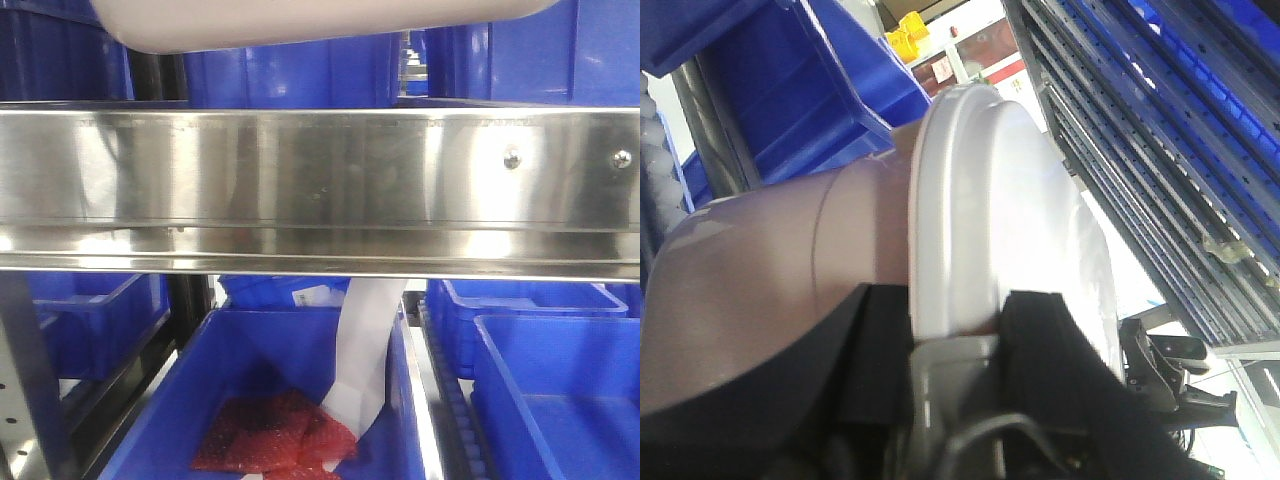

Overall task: Grab white bin and place on right shelf
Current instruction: 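Raise the held bin above the upper shelf level, then lower the bin onto the upper shelf with both grippers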

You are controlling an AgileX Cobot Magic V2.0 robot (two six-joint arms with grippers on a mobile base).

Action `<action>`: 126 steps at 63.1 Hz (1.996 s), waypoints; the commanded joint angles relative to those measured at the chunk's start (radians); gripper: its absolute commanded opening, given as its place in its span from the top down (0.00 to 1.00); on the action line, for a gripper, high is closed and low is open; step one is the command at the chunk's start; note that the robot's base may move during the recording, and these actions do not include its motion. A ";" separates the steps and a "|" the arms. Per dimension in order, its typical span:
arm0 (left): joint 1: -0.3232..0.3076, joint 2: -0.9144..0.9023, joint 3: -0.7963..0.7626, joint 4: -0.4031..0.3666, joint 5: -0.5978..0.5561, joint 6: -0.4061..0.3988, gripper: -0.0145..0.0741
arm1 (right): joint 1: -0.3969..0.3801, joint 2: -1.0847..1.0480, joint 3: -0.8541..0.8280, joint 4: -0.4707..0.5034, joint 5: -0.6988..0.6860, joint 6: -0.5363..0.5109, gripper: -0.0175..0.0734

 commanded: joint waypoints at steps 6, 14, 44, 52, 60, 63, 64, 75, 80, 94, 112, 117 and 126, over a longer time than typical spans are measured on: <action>-0.034 -0.043 -0.036 -0.092 0.215 0.014 0.98 | 0.035 -0.033 -0.044 0.111 0.191 -0.003 0.74; -0.034 -0.043 -0.042 -0.104 0.162 0.014 0.98 | 0.037 -0.011 -0.064 0.111 0.165 -0.003 0.74; -0.034 0.068 -0.176 0.089 0.063 0.014 0.98 | 0.168 0.230 -0.145 0.111 0.123 -0.020 0.74; -0.034 0.104 -0.176 0.093 0.068 0.014 0.96 | 0.168 0.263 -0.145 0.111 0.126 -0.036 0.74; -0.034 0.118 -0.176 0.126 0.065 0.014 0.84 | 0.168 0.275 -0.145 0.111 0.126 -0.065 0.69; -0.034 0.118 -0.176 0.142 0.065 0.014 0.78 | 0.168 0.275 -0.145 0.111 0.125 -0.071 0.61; -0.034 0.118 -0.176 0.151 0.065 0.014 0.74 | 0.168 0.275 -0.145 0.111 0.125 -0.072 0.58; -0.034 0.118 -0.176 0.214 0.033 0.016 0.37 | 0.168 0.275 -0.145 0.104 0.109 -0.095 0.12; -0.034 0.118 -0.176 0.239 0.020 0.016 0.27 | 0.168 0.275 -0.145 0.081 0.096 -0.126 0.11; -0.034 0.118 -0.181 0.295 -0.013 0.044 0.24 | 0.168 0.275 -0.161 -0.048 -0.003 -0.180 0.11; -0.034 0.118 -0.323 0.548 -0.056 0.044 0.24 | 0.168 0.275 -0.255 -0.427 -0.184 -0.189 0.11; -0.034 0.118 -0.371 0.617 -0.053 0.031 0.24 | 0.168 0.275 -0.281 -0.530 -0.219 -0.189 0.11; -0.034 0.118 -0.429 0.695 -0.034 0.027 0.24 | 0.168 0.274 -0.315 -0.677 -0.262 -0.188 0.11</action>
